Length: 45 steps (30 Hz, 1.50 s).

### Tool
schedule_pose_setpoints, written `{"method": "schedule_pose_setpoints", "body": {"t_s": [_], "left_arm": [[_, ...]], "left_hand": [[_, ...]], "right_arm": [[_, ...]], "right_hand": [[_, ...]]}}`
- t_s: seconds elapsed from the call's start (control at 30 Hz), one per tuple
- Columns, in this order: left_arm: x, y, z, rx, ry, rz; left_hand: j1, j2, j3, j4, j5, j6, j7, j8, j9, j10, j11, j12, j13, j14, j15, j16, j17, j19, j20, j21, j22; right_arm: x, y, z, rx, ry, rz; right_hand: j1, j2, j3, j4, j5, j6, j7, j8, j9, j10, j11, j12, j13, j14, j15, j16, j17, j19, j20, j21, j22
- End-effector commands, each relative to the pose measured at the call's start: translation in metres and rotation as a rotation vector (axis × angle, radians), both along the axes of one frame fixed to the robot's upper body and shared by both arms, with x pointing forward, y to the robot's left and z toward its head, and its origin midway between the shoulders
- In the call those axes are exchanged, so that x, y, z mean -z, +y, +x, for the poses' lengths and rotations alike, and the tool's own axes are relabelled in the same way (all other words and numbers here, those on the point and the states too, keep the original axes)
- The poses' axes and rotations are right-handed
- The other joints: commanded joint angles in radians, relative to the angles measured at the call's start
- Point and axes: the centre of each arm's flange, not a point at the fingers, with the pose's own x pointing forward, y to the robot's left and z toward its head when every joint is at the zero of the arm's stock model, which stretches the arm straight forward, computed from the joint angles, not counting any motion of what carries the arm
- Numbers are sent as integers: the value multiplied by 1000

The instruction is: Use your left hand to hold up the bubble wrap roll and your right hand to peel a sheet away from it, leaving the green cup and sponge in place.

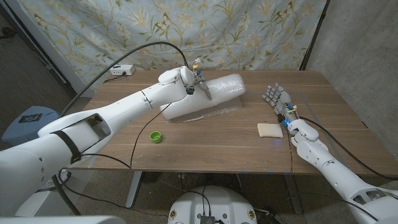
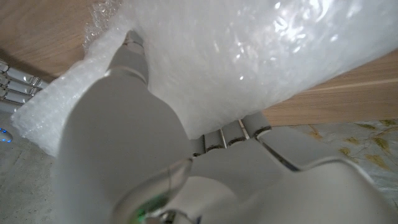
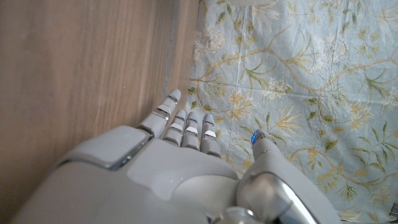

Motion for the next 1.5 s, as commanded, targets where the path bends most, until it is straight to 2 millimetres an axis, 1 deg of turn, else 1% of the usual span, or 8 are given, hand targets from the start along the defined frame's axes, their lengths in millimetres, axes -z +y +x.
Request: {"method": "schedule_pose_setpoints", "body": {"t_s": [0.03,0.17,0.23,0.4,0.8,0.97,1.27,1.5], "left_arm": [[-14,10,-7,28,33,-123],[-19,16,-6,49,62,-181],[-20,18,-6,59,74,-210],[-21,22,-6,69,99,-252],[-25,31,-2,102,168,-353],[-28,32,-1,112,170,-374],[-26,34,3,153,201,-447],[-21,42,8,187,232,-537]], "left_hand": [[100,111,9,14,8,-4,9,-3,4,1,13,-2,8,53,-43,-6,1,1,-2,10,1],[98,113,10,14,8,-5,9,-5,3,-2,16,-4,11,52,-38,-9,1,0,1,13,0],[96,114,9,14,9,-5,10,-5,3,-2,26,-4,12,52,-38,-10,1,-2,2,14,0],[93,116,10,13,10,-6,15,-8,3,-2,25,-5,16,53,-34,-13,0,-5,7,18,-1],[88,116,9,11,11,-3,15,-10,3,0,21,-6,23,56,-31,-16,1,-8,9,25,-3],[82,117,8,13,12,-1,16,-10,3,3,26,-6,26,58,-30,-18,1,-8,11,28,-3],[71,118,8,15,13,2,20,-12,3,3,27,-7,32,62,-27,-24,-2,-10,13,35,-5],[68,119,8,14,15,1,21,-14,3,6,30,-8,36,63,-27,-28,-2,-13,15,39,-6]], "right_arm": [[-3,-1,-3,1,-4,-3],[-5,1,-4,-2,-5,-8],[-6,1,-4,-3,-6,-10],[-7,2,-4,-5,-3,-19],[-4,2,-4,-10,11,-23],[-4,4,-3,-16,13,-18],[-23,7,-6,-26,-30,-42],[-40,8,-13,-28,-79,-62]], "right_hand": [[-8,-5,10,-2,6,2,1,4,5,0,-4,5,6,5,3,3,1,-1,6,5,2],[-9,-5,10,-2,6,2,1,4,5,0,-4,5,6,5,3,3,1,-2,6,5,2],[-10,-5,10,-2,6,2,1,4,5,0,-5,5,6,5,2,3,1,-2,7,5,2],[-10,-5,11,-2,6,2,1,4,5,0,-3,5,6,6,2,3,1,-2,8,5,2],[-9,-6,12,-3,6,1,1,4,5,0,-3,5,6,5,2,3,0,-2,9,4,2],[-9,-5,12,-4,6,1,1,4,5,0,-4,5,6,5,2,3,0,-3,9,4,2],[-9,-5,12,-5,6,0,1,4,5,0,-5,5,6,4,1,3,0,-3,7,4,2],[-9,-5,11,-5,6,1,1,4,5,0,-4,5,6,3,2,3,0,-4,7,4,2]]}}
